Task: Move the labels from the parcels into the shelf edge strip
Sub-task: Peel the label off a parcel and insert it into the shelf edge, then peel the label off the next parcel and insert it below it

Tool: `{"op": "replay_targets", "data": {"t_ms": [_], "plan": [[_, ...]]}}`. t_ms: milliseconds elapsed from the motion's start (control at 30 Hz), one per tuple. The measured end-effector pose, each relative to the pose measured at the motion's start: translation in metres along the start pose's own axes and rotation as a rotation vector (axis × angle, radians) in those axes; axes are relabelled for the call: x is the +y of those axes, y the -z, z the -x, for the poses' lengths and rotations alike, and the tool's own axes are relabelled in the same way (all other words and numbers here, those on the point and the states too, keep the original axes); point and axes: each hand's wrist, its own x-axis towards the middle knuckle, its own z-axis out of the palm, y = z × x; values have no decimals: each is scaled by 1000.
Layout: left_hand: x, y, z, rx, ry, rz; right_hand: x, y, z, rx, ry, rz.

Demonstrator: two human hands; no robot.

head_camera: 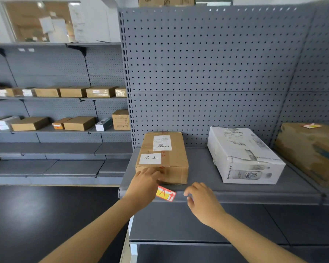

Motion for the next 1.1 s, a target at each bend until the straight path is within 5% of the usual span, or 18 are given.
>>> {"op": "replay_targets", "data": {"t_ms": [433, 767, 1100], "plan": [[94, 18, -54, -75, -211, 135, 35, 90, 21, 56, -148, -138], [271, -9, -119, -69, -487, 233, 171, 199, 104, 79, -202, -73], [429, -45, -185, -137, -488, 273, 317, 285, 175, 23, -237, -106]]}}
